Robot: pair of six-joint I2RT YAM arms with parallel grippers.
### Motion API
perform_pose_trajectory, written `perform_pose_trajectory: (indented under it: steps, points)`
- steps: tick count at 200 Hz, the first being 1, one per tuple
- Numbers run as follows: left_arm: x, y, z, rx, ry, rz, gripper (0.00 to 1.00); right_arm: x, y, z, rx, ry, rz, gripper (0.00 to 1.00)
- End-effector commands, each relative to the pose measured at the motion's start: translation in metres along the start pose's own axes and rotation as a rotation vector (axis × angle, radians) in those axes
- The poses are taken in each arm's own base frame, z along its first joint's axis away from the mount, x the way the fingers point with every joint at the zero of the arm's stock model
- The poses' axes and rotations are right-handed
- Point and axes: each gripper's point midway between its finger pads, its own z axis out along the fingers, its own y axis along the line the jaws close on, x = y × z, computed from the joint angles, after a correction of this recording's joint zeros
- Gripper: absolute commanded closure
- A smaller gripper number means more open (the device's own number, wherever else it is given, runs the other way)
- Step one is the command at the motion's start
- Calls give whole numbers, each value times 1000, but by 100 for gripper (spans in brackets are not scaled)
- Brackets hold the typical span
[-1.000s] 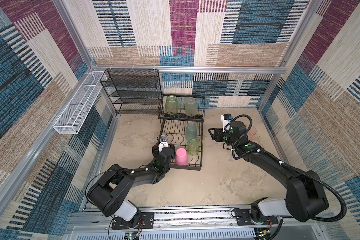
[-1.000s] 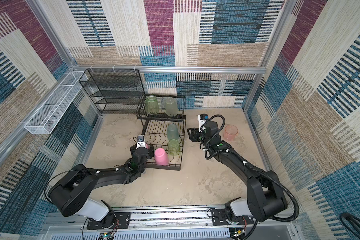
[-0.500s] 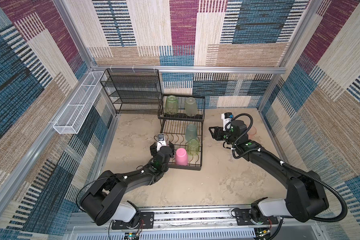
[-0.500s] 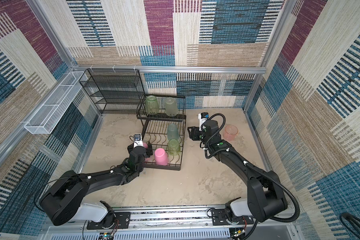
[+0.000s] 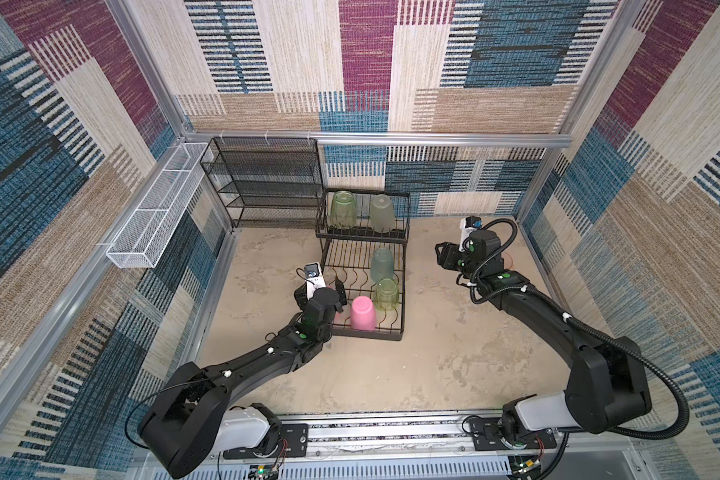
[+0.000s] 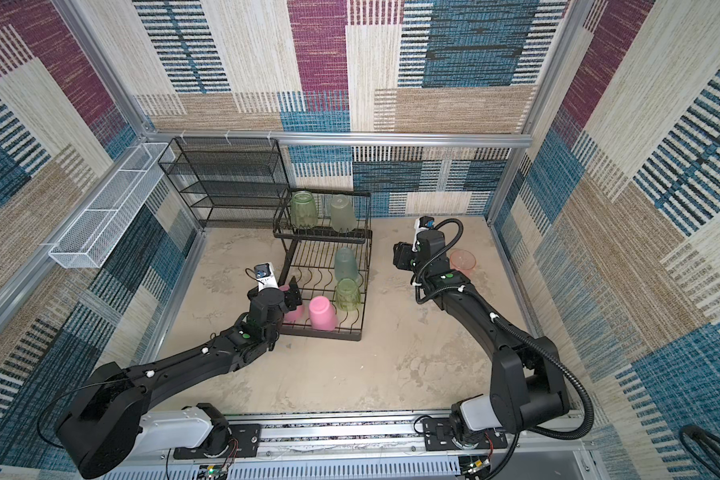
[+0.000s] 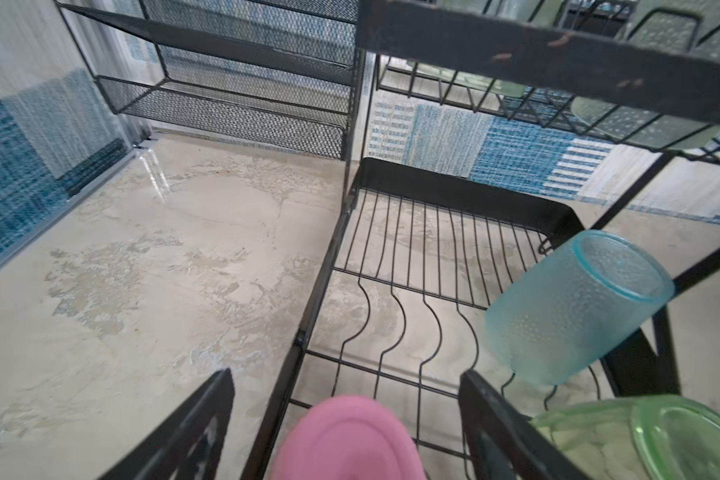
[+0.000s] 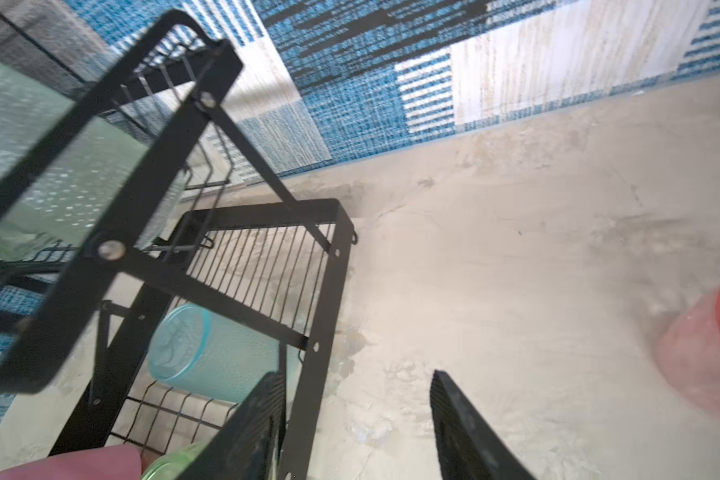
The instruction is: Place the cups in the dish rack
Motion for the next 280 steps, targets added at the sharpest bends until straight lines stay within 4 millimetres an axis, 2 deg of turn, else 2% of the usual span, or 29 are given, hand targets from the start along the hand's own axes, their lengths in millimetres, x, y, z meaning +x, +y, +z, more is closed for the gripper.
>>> perform_pose_trajectory:
  steps: [1,43,89,129,186,228,262,280]
  points:
    - [1,-8,-2,45,33,-24,12,1,-14,4,50,17,43,40]
    - [-4,-12,-5,77,36,-40,11,8,-43,21,147,74,89,40]
    - [-17,-17,-12,101,57,-39,11,-5,-84,27,261,91,136,41]
    - [-28,-29,-17,156,81,-40,11,-10,-111,29,356,100,147,41]
    - [-39,-59,-24,306,100,-25,11,-26,-150,27,462,86,170,41]
    - [-39,-78,-30,413,117,-8,11,-24,-169,33,503,121,187,43]
    - [-36,-95,-35,512,126,8,12,-17,-174,39,513,149,195,44]
    - [-37,-97,-37,534,119,6,12,-16,-177,41,522,153,195,46]
